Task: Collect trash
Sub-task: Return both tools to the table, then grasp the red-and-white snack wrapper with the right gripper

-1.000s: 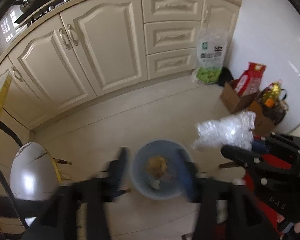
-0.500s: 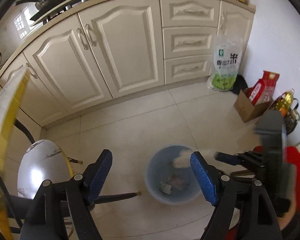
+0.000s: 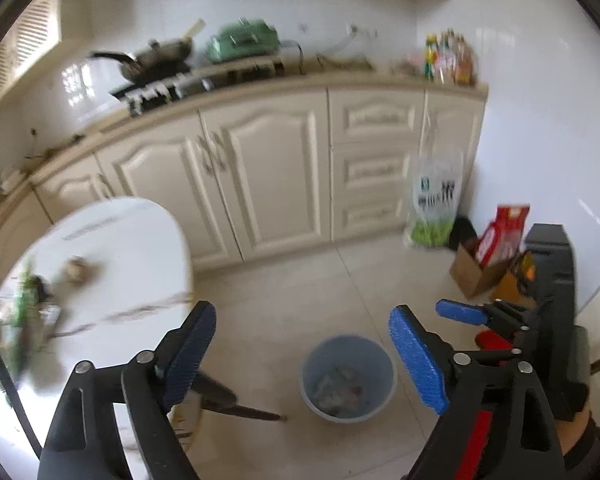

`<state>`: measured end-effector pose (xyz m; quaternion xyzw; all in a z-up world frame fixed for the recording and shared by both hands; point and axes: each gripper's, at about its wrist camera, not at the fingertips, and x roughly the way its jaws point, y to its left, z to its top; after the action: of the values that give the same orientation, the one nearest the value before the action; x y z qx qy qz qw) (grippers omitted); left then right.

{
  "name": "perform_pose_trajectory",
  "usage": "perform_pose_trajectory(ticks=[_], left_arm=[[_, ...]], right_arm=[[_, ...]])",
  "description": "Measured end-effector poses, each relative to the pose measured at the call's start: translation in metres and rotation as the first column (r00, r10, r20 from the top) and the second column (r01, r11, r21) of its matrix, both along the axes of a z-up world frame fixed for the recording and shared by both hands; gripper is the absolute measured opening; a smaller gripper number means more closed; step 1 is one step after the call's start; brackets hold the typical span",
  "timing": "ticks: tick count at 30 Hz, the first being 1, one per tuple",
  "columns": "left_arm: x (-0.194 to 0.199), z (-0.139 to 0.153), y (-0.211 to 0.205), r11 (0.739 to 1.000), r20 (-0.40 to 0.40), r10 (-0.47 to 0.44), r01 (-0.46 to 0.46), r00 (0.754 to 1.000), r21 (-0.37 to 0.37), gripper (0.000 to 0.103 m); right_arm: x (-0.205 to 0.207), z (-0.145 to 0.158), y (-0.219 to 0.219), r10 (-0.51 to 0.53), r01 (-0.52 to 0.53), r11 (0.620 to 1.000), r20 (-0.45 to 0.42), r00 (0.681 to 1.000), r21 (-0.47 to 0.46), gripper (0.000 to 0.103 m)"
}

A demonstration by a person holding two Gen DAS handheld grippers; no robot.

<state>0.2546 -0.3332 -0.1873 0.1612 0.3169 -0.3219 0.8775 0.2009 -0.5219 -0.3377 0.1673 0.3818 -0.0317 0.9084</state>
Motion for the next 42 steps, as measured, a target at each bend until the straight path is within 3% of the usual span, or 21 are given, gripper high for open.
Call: perform_pose_trajectory(ticks=[5,8,9,17,23,29,34,38,42], left_arm=[[-0.045,0.044,0.089,0.995,0.093,0.064,-0.057,0.994,-0.078,0.098],[-0.070,0.061,0.141,0.988,0.130,0.116,-0.100,0.985,-0.117,0.101],[-0.078,0.066,0.159,0.985,0.143,0.134,-0.116,0.981,-0.129,0.102],[-0.107,0.080,0.274,0.941,0.178,0.315,-0.282,0.932,-0.186,0.102],[-0.101,0.068,0.342,0.879,0.163,0.469,-0.442,0.868,-0.176,0.102],[-0.072,0.050,0.388,0.813,0.108,0.581,-0.567,0.807,-0.135,0.102],[-0.051,0.037,0.407,0.786,0.055,0.616,-0.608,0.786,-0.117,0.102],[-0.030,0.029,0.406,0.775,0.019,0.630,-0.626,0.777,-0.090,0.102],[0.013,0.038,0.409,0.773,0.012,0.631,-0.628,0.775,-0.085,0.102]], right_arm=[[-0.010,0.070,0.052,0.056,-0.049,0.997,0.113,0.992,-0.066,0.076],[-0.008,0.106,0.090,0.105,-0.089,0.991,0.162,0.981,-0.104,0.089],[-0.005,0.118,0.106,0.131,-0.111,0.987,0.176,0.976,-0.120,0.090],[0.028,0.165,0.203,0.266,-0.229,0.957,0.216,0.940,-0.180,0.093],[0.090,0.154,0.268,0.389,-0.379,0.921,0.183,0.903,-0.089,0.093],[0.165,0.107,0.317,0.463,-0.467,0.883,0.085,0.883,0.040,0.090],[0.218,0.064,0.341,0.467,-0.464,0.878,0.001,0.884,0.120,0.080],[0.239,0.043,0.350,0.456,-0.448,0.885,-0.041,0.889,0.124,0.056],[0.254,0.031,0.356,0.454,-0.445,0.889,-0.082,0.887,0.107,0.056]])
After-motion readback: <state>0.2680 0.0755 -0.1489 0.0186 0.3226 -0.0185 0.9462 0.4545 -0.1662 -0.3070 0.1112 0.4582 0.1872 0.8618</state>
